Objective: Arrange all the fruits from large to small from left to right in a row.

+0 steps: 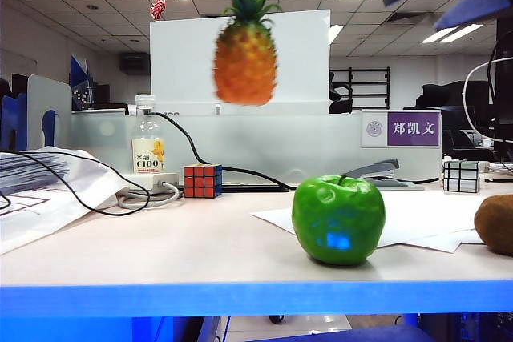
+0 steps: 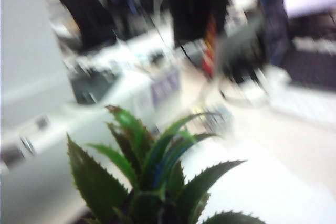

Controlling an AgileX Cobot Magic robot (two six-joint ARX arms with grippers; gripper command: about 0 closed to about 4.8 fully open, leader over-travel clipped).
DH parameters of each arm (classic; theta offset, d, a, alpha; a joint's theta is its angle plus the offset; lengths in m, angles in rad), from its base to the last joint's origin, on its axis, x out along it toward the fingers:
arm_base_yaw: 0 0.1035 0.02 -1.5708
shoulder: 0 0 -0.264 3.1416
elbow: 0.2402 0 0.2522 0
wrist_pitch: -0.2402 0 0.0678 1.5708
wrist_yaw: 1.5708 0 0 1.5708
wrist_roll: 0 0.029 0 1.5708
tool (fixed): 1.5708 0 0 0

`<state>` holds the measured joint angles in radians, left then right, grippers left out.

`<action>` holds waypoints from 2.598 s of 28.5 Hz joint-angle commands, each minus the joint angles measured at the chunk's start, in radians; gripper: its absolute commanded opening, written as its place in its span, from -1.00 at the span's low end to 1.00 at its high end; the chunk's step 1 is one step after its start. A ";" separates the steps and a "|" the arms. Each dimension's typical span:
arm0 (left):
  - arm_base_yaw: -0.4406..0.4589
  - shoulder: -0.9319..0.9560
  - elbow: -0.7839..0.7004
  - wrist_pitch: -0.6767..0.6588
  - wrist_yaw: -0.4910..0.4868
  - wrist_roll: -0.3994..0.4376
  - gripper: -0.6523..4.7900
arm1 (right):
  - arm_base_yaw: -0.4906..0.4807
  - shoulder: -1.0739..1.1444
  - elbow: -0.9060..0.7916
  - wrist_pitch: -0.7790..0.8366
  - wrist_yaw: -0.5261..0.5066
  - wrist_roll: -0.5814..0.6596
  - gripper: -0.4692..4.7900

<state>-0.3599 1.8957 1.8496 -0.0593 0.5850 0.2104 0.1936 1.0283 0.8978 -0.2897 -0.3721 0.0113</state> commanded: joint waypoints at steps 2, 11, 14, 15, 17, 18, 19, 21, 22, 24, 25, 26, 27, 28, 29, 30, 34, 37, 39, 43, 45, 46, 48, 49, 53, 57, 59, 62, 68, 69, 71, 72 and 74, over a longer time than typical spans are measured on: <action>-0.002 -0.123 0.006 -0.198 0.083 0.115 -0.78 | 0.001 -0.052 0.005 0.002 0.005 0.003 1.00; -0.002 -0.330 0.004 -0.335 0.089 0.119 -0.78 | 0.001 -0.173 0.005 -0.035 0.014 0.004 1.00; -0.002 -0.407 0.001 -0.381 0.075 0.115 -0.78 | 0.001 -0.221 0.005 -0.063 0.015 0.004 1.00; -0.002 -0.438 0.001 -0.399 0.061 0.115 -0.78 | 0.001 -0.240 0.005 -0.073 0.015 0.004 1.00; -0.002 -0.491 0.001 -0.426 0.031 0.116 -0.78 | 0.001 -0.267 0.005 -0.080 0.016 0.004 1.00; -0.001 -0.524 0.001 -0.442 0.009 0.117 -0.78 | 0.001 -0.283 0.005 -0.081 0.019 0.004 1.00; -0.001 -0.553 0.001 -0.457 -0.005 0.119 -0.78 | 0.001 -0.296 0.005 -0.081 0.021 0.004 1.00; -0.001 -0.616 0.001 -0.486 -0.029 0.121 -0.78 | 0.001 -0.320 0.005 -0.080 0.031 0.004 1.00; -0.001 -0.644 0.001 -0.497 -0.036 0.123 -0.78 | 0.001 -0.329 0.005 -0.080 0.037 0.004 1.00; -0.001 -0.706 0.001 -0.526 -0.053 0.123 -0.78 | 0.001 -0.345 0.005 -0.080 0.039 0.005 1.00; -0.001 -0.740 0.001 -0.549 -0.065 0.123 -0.78 | 0.001 -0.349 0.005 -0.081 0.039 0.005 1.00; -0.002 -0.770 0.001 -0.570 -0.076 0.123 -0.78 | 0.001 -0.351 0.005 -0.082 0.039 0.005 1.00; -0.002 -0.796 0.001 -0.591 -0.079 0.123 -0.78 | 0.001 -0.357 0.005 -0.084 0.039 0.008 1.00; -0.002 -0.831 0.001 -0.624 -0.091 0.123 -0.78 | 0.001 -0.360 0.005 -0.087 0.039 0.008 1.00; -0.002 -0.859 0.000 -0.648 -0.101 0.123 -0.78 | 0.001 -0.361 0.005 -0.089 0.039 0.008 1.00; -0.002 -0.891 -0.006 -0.674 -0.117 0.124 -0.78 | 0.001 -0.361 0.005 -0.091 0.038 0.008 1.00; -0.002 -1.021 -0.054 -0.739 -0.208 0.123 -0.78 | 0.001 -0.360 0.005 -0.099 0.039 0.008 1.00; -0.002 -1.114 -0.102 -0.775 -0.272 0.122 -0.78 | 0.001 -0.359 0.005 -0.099 0.038 0.008 1.00; -0.002 -1.178 -0.152 -0.781 -0.312 0.109 -0.78 | 0.001 -0.359 0.005 -0.099 0.038 0.008 1.00; -0.002 -1.299 -0.297 -0.776 -0.376 0.090 -0.78 | 0.001 -0.359 0.005 -0.103 0.038 0.008 1.00; -0.002 -1.345 -0.380 -0.764 -0.383 0.074 -0.78 | 0.001 -0.359 0.005 -0.108 0.037 0.008 1.00; -0.002 -1.369 -0.437 -0.747 -0.383 0.061 -0.78 | 0.001 -0.359 0.005 -0.112 0.037 0.008 1.00; -0.002 -1.403 -0.533 -0.702 -0.383 0.044 -0.78 | 0.001 -0.359 0.005 -0.123 0.037 0.008 1.00; -0.002 -1.419 -0.596 -0.660 -0.377 0.034 -0.78 | 0.001 -0.359 0.005 -0.130 0.037 0.008 1.00; -0.002 -1.450 -0.831 -0.434 -0.329 -0.047 -0.78 | 0.001 -0.361 0.005 -0.158 0.037 0.008 1.00; -0.002 -1.443 -1.049 -0.158 -0.311 -0.110 -0.78 | 0.001 -0.361 0.005 -0.177 0.037 0.008 1.00; -0.002 -1.420 -1.159 0.002 -0.311 -0.178 -0.78 | 0.001 -0.361 0.005 -0.183 0.038 0.008 1.00; -0.002 -1.375 -1.292 0.203 -0.285 -0.246 -0.78 | 0.001 -0.361 0.005 -0.184 0.040 0.008 1.00; -0.003 -1.232 -1.432 0.425 -0.241 -0.252 -0.78 | 0.001 -0.362 0.005 -0.184 0.040 0.015 1.00; -0.003 -1.210 -1.441 0.452 -0.237 -0.252 -0.78 | 0.001 -0.362 0.005 -0.184 0.040 0.015 1.00; -0.003 -1.160 -1.454 0.509 -0.217 -0.252 -0.78 | 0.001 -0.361 0.005 -0.184 0.040 0.016 1.00; -0.003 -1.136 -1.456 0.533 -0.206 -0.252 -0.78 | 0.001 -0.361 0.005 -0.184 0.040 0.016 1.00; -0.003 -1.083 -1.457 0.581 -0.186 -0.251 -0.78 | 0.001 -0.361 0.005 -0.183 0.040 0.016 1.00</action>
<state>-0.3626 0.7937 0.3866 0.4198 0.3729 -0.0387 0.1936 0.6697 0.8982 -0.4866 -0.3332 0.0227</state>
